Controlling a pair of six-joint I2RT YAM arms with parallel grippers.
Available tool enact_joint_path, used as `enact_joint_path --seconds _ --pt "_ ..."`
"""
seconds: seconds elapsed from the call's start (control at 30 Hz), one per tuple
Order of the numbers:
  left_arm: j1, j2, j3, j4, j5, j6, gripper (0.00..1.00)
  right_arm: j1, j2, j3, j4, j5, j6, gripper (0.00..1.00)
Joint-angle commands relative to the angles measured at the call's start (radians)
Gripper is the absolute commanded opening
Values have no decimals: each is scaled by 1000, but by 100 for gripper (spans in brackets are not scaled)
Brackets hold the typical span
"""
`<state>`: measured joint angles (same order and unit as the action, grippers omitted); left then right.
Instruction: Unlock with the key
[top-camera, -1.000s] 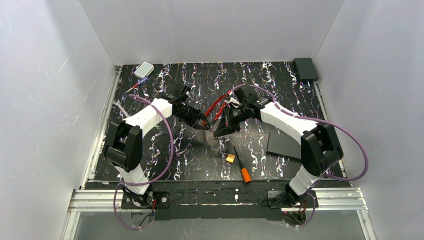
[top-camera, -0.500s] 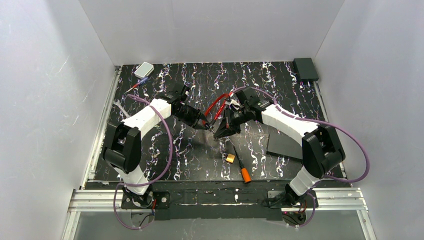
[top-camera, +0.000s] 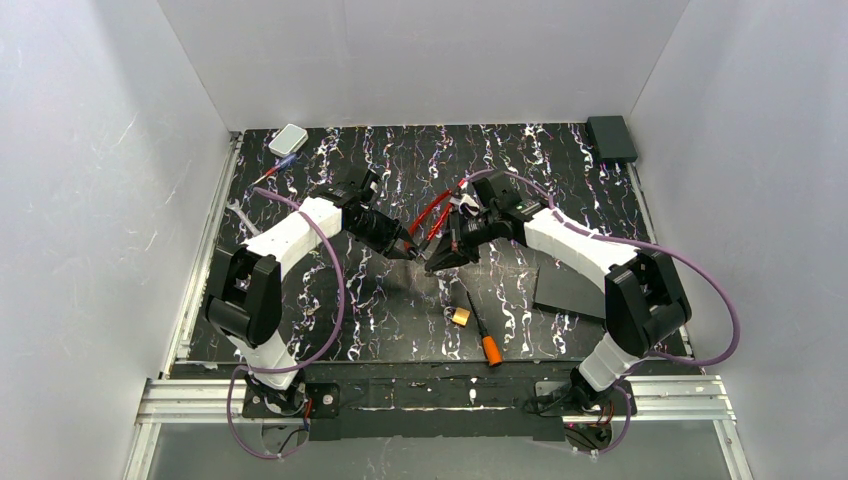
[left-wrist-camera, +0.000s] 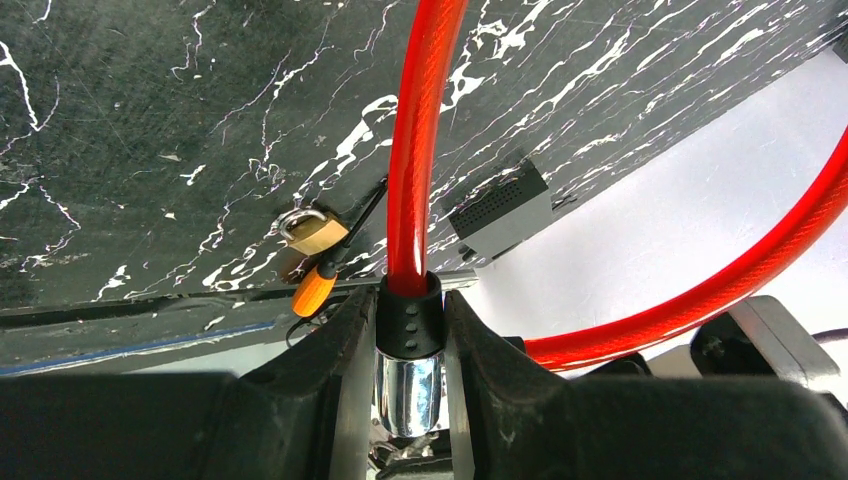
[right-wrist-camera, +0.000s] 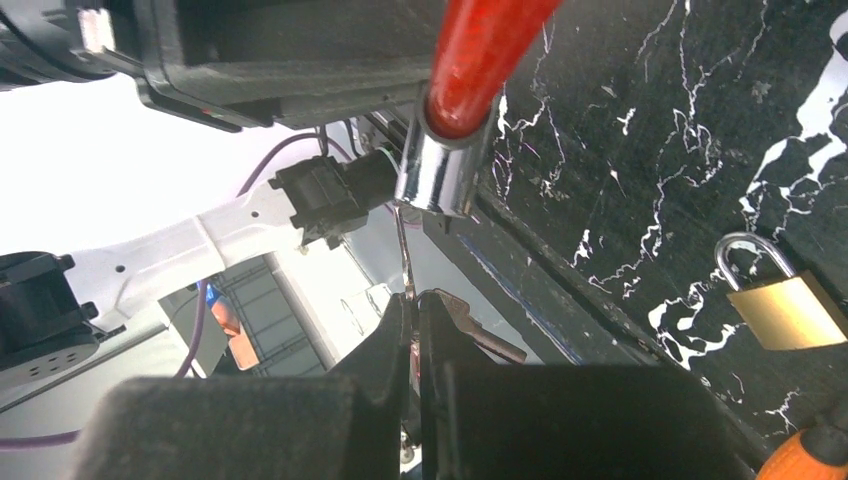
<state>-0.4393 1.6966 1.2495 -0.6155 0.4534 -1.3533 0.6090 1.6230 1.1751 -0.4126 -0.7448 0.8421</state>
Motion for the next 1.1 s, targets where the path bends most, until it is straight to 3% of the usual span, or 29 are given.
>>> enact_joint_path --seconds 0.0,0.53,1.07 --pt "2 -66 7 -19 27 18 0 -6 -43 6 85 -17 40 1" --pt "1 -27 12 17 12 6 0 -6 -132 -107 66 46 194 1" --pt "2 37 60 14 -15 34 0 1 -40 -80 101 1 183 1"
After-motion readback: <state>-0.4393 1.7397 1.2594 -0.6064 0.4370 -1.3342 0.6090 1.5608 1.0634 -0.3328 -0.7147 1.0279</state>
